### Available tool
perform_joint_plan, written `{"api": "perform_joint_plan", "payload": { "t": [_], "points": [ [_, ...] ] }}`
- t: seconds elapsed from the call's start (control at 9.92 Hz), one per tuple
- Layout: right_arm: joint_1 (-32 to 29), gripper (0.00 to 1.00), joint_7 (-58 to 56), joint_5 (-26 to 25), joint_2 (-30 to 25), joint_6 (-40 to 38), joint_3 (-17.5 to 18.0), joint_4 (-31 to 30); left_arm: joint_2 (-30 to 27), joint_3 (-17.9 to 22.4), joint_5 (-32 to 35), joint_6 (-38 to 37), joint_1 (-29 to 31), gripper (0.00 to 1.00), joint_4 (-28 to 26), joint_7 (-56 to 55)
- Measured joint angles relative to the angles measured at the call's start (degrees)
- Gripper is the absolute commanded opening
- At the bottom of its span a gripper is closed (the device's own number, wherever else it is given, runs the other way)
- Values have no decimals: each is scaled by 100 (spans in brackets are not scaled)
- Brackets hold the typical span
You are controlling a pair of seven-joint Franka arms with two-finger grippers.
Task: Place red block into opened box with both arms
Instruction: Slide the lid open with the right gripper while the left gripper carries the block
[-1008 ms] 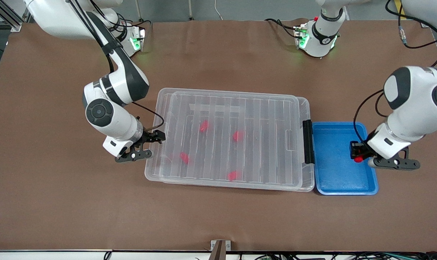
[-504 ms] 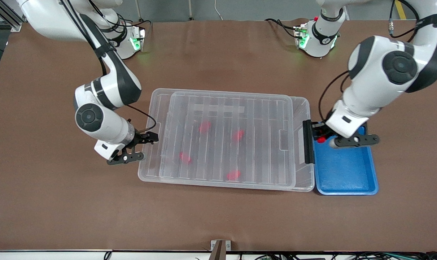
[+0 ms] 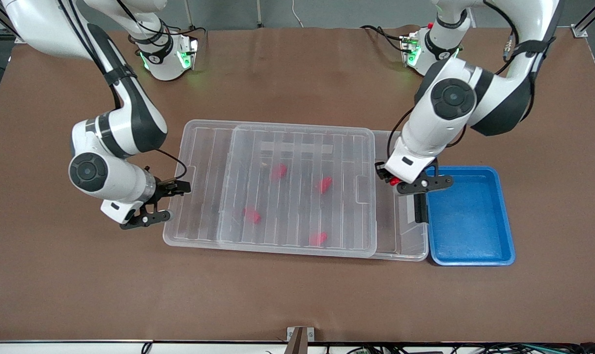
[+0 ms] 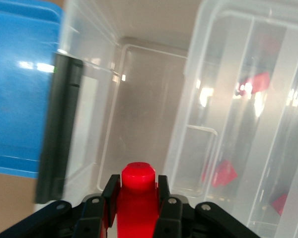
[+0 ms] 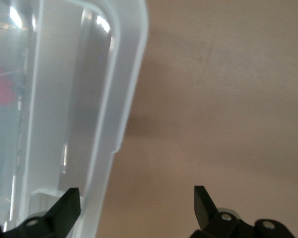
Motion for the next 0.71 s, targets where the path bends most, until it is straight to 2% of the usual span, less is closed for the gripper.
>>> {"api": "perform_joint_plan", "payload": {
  "t": [0.3,0.5,0.71],
  "points": [
    [-61,100,-325,-10,-88,-216,-277,1,514,3,563,444,-26,1,-191,-102],
    [-63,100,-587,-15,-112,-255,-446,5,614,8,613,472,13,1,-232,-82],
    [-65,100,-709,-16,-137,-334,-553,29,701,5,627,836,4,1,-477,-49]
  ]
}}
